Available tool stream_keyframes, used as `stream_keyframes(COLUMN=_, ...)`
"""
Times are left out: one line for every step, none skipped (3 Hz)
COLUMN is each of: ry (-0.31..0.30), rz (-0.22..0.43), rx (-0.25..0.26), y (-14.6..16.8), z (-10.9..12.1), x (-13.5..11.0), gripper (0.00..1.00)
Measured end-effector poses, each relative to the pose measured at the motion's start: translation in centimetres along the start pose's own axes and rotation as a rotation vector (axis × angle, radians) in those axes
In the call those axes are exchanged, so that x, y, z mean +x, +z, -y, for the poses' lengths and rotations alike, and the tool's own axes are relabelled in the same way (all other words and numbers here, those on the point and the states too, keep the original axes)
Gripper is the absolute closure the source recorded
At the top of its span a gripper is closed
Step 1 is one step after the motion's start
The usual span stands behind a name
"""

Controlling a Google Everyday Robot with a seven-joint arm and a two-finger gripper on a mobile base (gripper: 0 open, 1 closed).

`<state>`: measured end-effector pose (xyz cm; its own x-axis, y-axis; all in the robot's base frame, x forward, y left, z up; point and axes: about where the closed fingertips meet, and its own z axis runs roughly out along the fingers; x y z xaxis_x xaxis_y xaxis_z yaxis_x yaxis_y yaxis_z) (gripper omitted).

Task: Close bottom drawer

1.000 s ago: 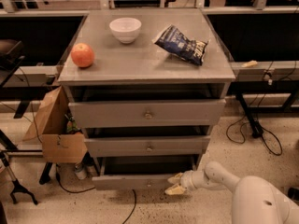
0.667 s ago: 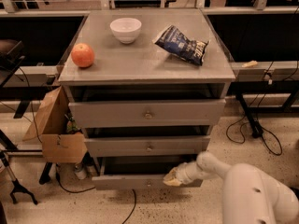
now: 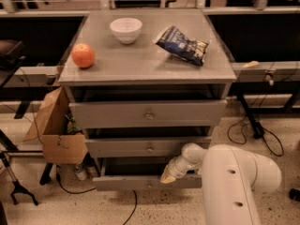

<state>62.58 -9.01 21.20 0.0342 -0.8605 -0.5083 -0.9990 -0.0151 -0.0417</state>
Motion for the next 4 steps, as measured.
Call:
stream_keyframes(ry=-0.002, rz=-0.031, rx=-0.008, y=-0.1, z=-0.3, x=0.3, gripper=1.0)
stream_keyframes(ry=0.007, rz=-0.076, rx=-0.016, y=-0.4, z=-0.8, x=1.0, gripper=1.0)
stream_keyframes(ry=0.007, rz=-0.076, rx=-0.016, y=-0.4, z=-0.8, x=0.9, gripper=1.0)
stream_keyframes(ry=0.086, rz=-0.1, rx=-0.023, y=-1.6, z=-3.2, x=2.9, gripper=1.0)
